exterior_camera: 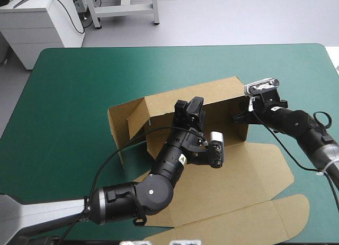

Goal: Fold the box

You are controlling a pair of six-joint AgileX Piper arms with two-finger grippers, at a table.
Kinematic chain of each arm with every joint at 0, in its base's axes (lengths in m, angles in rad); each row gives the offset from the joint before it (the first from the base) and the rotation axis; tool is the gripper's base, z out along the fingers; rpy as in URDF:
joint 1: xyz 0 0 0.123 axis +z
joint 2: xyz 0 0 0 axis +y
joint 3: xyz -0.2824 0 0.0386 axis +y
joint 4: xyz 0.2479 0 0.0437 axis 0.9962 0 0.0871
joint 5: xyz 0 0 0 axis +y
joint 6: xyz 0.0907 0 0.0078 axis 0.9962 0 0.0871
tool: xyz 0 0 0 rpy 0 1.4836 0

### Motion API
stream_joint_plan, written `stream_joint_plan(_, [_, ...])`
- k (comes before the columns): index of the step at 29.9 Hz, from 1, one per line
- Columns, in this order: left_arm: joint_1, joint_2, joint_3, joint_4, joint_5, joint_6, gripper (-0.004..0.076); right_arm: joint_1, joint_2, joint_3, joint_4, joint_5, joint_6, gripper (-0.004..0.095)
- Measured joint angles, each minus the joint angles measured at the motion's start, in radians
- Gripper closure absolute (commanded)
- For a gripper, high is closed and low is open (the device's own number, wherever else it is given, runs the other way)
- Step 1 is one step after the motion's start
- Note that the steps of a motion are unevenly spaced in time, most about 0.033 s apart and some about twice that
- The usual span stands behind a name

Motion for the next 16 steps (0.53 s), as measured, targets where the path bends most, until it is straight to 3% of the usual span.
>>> stream_joint_plan(4, [-0.038,-0.064,0.000,-0.001,0.030,-0.005,0.0734,0.000,0.000,-0.025,-0.059,0.003,0.058,0.0904])
stream_joint_plan(12, [0.004,-0.197,-0.003,-0.025,0.052,-0.056,0.0726,0.000,0.000,-0.104,-0.259,0.095,0.285,0.0904])
stream_joint_plan(16, [0.110,-0.234,-0.051,-0.118,0.046,-0.059,0.0726,0.000,0.001,-0.168,-0.346,0.181,0.398,0.0904])
